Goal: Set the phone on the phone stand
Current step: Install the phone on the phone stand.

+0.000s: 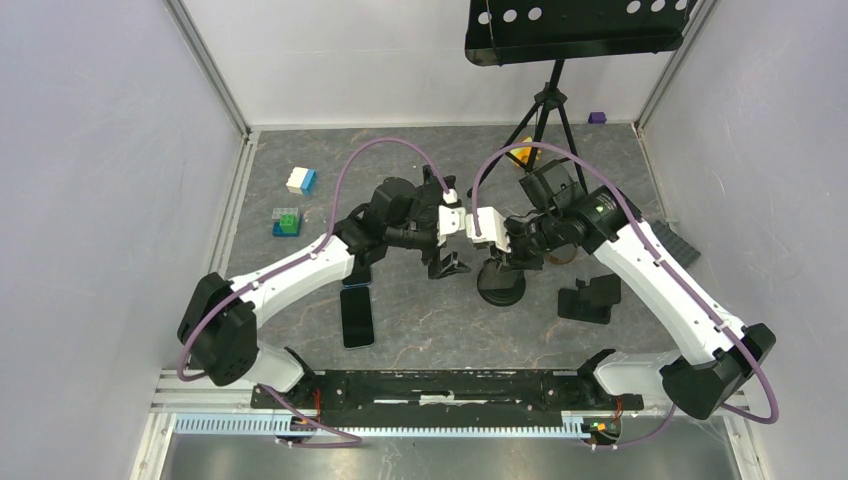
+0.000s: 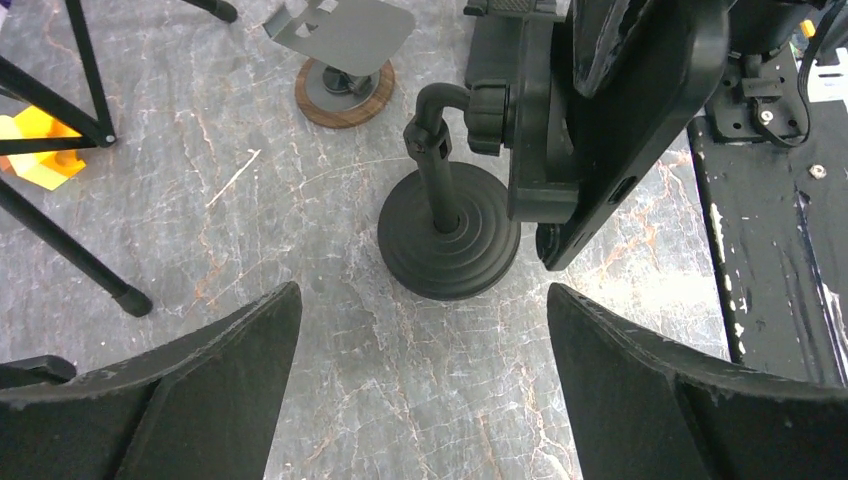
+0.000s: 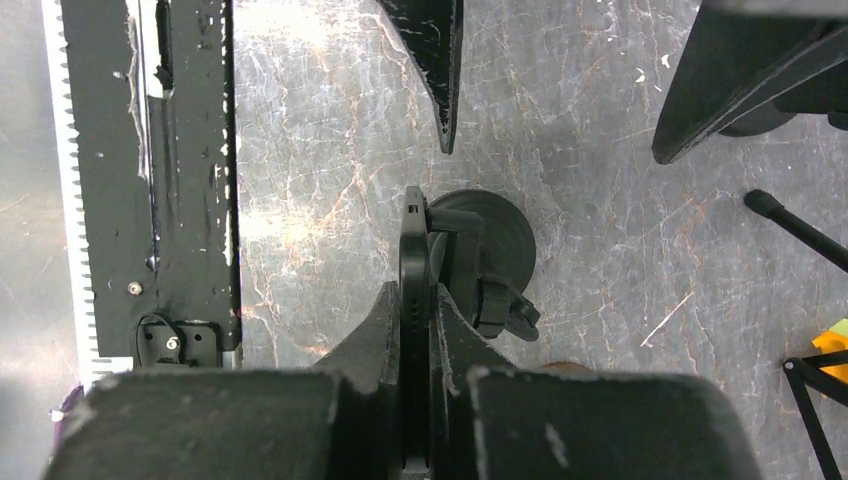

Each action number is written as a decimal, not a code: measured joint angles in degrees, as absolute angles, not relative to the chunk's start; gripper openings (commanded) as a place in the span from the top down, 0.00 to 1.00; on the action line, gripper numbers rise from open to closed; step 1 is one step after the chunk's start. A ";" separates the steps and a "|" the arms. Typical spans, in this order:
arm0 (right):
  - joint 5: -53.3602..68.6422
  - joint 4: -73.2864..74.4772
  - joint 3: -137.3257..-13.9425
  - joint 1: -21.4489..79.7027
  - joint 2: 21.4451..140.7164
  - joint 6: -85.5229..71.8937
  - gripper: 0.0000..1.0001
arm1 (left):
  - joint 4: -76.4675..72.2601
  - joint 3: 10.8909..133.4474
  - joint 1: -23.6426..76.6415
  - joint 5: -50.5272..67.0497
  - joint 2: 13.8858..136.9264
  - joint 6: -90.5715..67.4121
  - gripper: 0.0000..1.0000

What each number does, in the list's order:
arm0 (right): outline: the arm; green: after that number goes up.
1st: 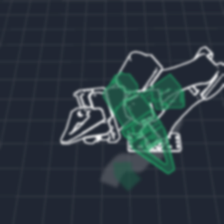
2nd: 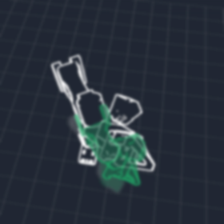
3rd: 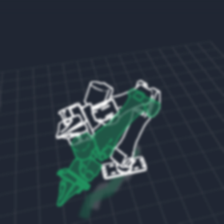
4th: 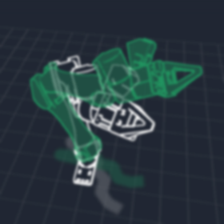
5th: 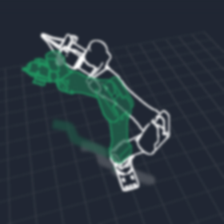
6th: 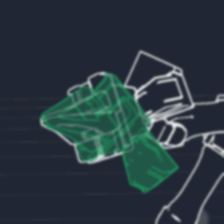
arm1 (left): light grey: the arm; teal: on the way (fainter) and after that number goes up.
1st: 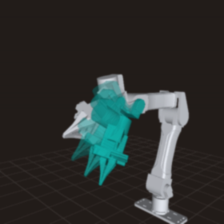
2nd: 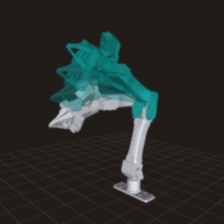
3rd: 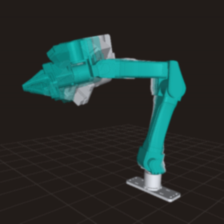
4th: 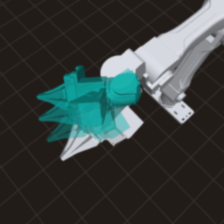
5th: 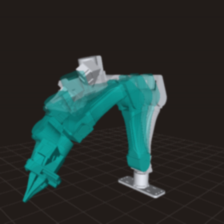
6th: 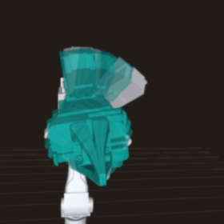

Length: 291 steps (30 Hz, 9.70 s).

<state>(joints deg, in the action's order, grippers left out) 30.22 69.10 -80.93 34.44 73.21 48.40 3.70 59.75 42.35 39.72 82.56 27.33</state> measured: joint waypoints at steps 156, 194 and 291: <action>34.89 67.16 -83.29 31.94 77.78 52.51 1.00 | -10.37 54.06 52.47 13.37 84.14 0.58 0.98; 23.35 56.36 -79.70 32.75 74.85 31.92 1.00 | -2.81 59.02 54.65 -0.30 85.67 -5.17 0.98; 23.42 65.60 -67.24 28.01 57.17 38.74 1.00 | 11.99 83.85 52.36 12.01 102.72 3.73 0.90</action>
<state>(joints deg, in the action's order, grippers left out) 23.42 65.60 -67.24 28.01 57.17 38.74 11.99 83.85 52.36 12.01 102.72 3.73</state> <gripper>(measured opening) 0.082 0.235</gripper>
